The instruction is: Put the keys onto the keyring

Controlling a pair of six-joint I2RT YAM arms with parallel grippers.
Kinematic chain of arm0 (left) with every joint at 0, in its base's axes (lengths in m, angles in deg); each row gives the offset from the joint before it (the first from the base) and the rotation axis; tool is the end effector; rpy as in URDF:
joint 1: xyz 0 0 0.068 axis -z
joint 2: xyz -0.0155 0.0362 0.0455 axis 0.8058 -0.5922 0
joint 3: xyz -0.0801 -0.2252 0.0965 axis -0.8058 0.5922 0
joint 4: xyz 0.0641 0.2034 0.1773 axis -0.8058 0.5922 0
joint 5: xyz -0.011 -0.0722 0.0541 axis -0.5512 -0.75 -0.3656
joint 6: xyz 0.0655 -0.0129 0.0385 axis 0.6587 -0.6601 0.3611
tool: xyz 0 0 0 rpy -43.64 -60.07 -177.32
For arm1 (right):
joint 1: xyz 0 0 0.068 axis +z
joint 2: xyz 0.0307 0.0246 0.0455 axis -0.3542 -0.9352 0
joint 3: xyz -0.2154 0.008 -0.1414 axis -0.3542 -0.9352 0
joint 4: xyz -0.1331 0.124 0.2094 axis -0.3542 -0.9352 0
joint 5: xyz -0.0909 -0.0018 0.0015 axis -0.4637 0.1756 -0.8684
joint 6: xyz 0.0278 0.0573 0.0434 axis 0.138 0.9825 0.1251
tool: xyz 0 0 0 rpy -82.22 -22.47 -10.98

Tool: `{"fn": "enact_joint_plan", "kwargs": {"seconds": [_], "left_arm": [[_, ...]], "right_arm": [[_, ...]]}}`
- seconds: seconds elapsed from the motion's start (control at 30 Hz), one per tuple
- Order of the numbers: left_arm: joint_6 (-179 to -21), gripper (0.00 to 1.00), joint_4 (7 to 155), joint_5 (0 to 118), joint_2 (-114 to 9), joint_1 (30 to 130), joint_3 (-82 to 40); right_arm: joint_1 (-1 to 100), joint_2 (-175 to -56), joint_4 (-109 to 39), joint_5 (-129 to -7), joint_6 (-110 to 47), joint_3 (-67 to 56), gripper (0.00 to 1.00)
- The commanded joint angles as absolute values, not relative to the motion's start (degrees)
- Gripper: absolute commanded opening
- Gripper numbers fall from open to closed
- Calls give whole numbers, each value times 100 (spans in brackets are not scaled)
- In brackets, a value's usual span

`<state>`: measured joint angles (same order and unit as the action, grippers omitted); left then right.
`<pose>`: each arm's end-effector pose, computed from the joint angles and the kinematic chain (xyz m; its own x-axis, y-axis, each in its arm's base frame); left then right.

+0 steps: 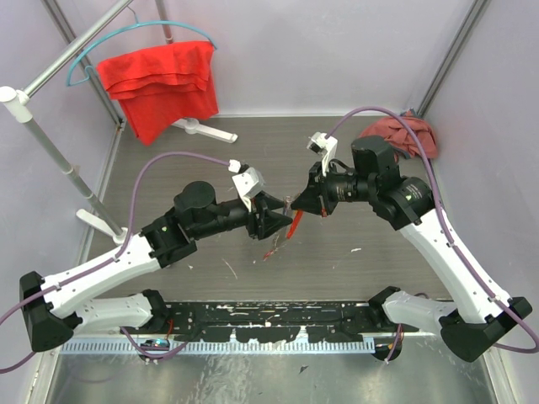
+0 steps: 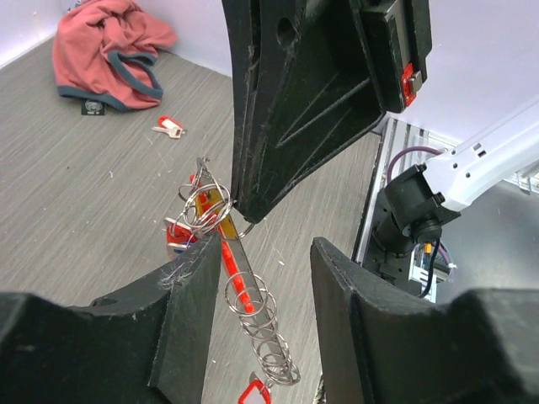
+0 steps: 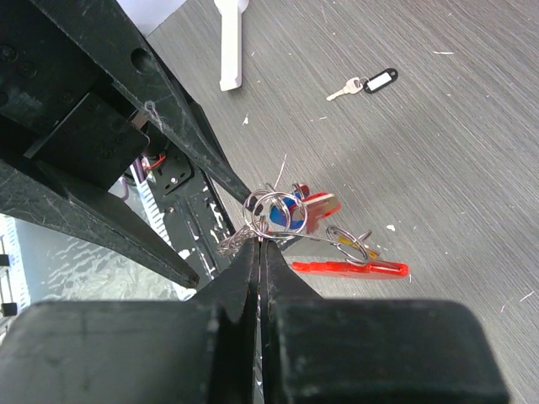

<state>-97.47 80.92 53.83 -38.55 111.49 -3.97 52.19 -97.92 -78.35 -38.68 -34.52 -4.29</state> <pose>0.1500 -0.2665 0.3532 -0.1833 0.0091 -0.9830 0.9289 0.3289 -0.1701 0.1994 0.1679 0.3918 -0.4877 -0.2343 -0.8410 -0.8274 0.4315 0.3595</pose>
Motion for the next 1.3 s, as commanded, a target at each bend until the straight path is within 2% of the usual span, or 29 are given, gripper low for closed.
{"fn": "enact_joint_plan", "kwargs": {"seconds": [0.0,0.53,1.03,1.27], "left_arm": [[-9628,54,7840,5515,-3710,11161,-327],[-9553,51,7814,5132,-3526,11163,-344],[-9598,49,7616,4715,-3415,11162,-373],[-9693,57,7447,4543,-3389,11166,-359]], "right_arm": [[5239,-9539,-7550,-3609,-3592,-384,1],[5239,-9412,-7445,-2802,-4061,-520,1],[5239,-9372,-7535,-2579,-4270,-602,1],[5238,-9338,-7541,-2479,-4310,-606,1]]}}
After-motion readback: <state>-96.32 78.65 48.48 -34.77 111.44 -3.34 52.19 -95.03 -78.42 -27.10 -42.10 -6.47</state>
